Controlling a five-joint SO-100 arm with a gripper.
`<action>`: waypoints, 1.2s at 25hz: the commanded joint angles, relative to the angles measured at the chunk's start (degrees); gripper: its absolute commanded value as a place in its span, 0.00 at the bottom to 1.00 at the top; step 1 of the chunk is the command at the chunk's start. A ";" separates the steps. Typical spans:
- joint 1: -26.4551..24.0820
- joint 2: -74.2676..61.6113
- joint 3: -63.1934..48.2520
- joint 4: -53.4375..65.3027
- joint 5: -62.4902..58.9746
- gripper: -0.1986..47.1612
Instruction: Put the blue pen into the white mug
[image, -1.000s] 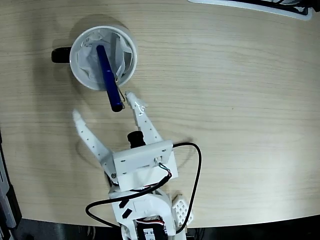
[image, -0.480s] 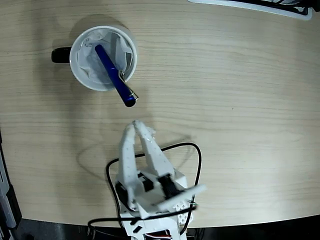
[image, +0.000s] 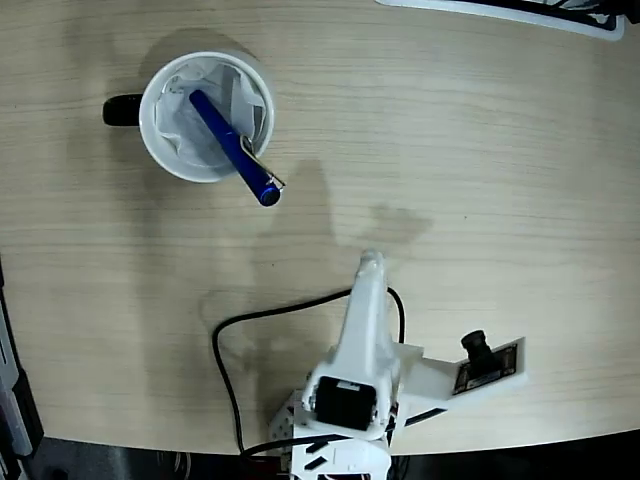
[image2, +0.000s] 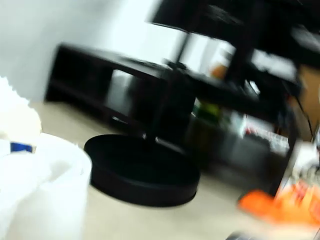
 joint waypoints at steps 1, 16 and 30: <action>2.37 4.83 0.09 13.45 7.47 0.00; 5.71 17.58 -2.46 54.14 19.07 0.00; 5.54 17.67 -3.96 61.44 19.07 0.00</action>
